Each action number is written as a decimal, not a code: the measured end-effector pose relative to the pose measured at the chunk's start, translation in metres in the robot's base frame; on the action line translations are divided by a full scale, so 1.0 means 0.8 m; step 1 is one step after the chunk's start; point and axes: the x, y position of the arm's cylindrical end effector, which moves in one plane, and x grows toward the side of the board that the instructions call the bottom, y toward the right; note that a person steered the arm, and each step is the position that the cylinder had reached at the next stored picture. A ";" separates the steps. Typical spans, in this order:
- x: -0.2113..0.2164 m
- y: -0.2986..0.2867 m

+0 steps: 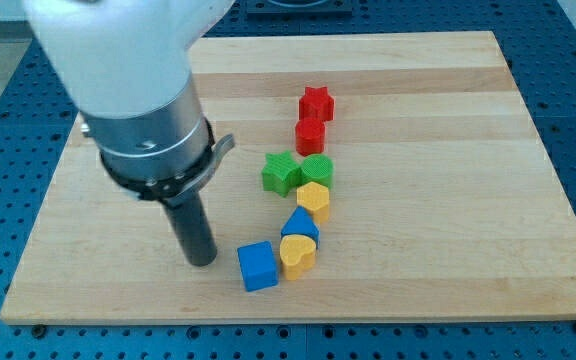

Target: Place the blue cube to the bottom center of the board

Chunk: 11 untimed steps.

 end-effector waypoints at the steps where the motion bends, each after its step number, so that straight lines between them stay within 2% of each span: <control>1: -0.004 0.010; 4: 0.003 0.049; 11: 0.044 0.047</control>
